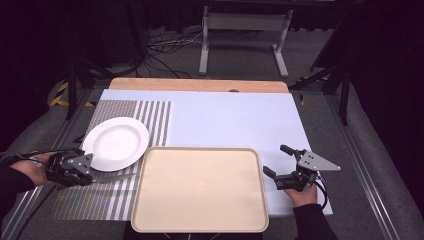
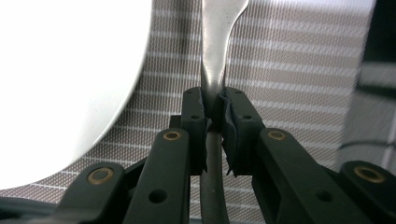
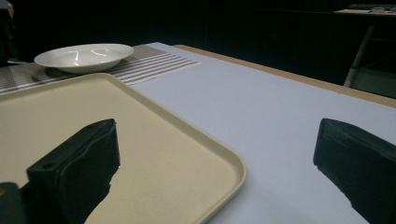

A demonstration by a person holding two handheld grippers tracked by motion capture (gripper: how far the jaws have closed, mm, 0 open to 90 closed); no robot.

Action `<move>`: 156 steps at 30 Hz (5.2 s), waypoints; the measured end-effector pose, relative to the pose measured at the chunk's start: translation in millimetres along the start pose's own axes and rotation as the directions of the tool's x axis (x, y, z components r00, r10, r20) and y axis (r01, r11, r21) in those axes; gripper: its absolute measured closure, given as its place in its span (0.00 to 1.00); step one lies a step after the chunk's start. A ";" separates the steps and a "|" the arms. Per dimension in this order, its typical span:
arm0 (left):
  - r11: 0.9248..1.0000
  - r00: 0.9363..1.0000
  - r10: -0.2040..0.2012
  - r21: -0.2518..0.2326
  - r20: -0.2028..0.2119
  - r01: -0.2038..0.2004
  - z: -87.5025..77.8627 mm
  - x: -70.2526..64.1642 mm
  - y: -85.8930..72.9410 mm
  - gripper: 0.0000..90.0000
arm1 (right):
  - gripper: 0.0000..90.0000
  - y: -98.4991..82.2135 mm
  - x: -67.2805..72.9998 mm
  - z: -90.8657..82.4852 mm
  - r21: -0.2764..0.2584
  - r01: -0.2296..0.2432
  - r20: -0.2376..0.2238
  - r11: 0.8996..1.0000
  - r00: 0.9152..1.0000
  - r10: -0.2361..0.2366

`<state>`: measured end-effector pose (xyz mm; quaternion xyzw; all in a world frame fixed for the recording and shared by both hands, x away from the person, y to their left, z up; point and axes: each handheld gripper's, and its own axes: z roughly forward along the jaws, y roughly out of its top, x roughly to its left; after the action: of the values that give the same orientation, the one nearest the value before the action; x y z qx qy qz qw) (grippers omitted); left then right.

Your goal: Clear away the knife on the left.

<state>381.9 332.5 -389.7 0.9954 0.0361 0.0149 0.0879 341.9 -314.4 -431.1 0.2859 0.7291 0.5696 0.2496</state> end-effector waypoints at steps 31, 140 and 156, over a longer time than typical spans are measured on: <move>0.913 0.956 -0.270 -0.285 0.114 0.292 -32.7 1.3 31.2 0.89 | 0.01 0.3 -0.6 -0.6 -0.003 -0.007 -0.001 1.000 1.000 0.007; 0.758 0.738 -0.598 -0.077 0.311 0.647 66.9 -13.7 166.2 0.88 | 0.02 0.1 -5.3 -3.4 -0.004 -0.022 -0.007 1.000 1.000 0.022; 0.748 0.759 -0.577 -0.179 0.302 0.640 50.8 -11.2 165.6 0.79 | 0.02 0.2 -5.3 -3.5 -0.005 -0.022 -0.010 1.000 1.000 0.022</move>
<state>384.0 160.3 -410.8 0.9013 0.3479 -0.1238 0.2266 343.4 -320.5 -429.9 0.2905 0.7255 0.5757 0.2405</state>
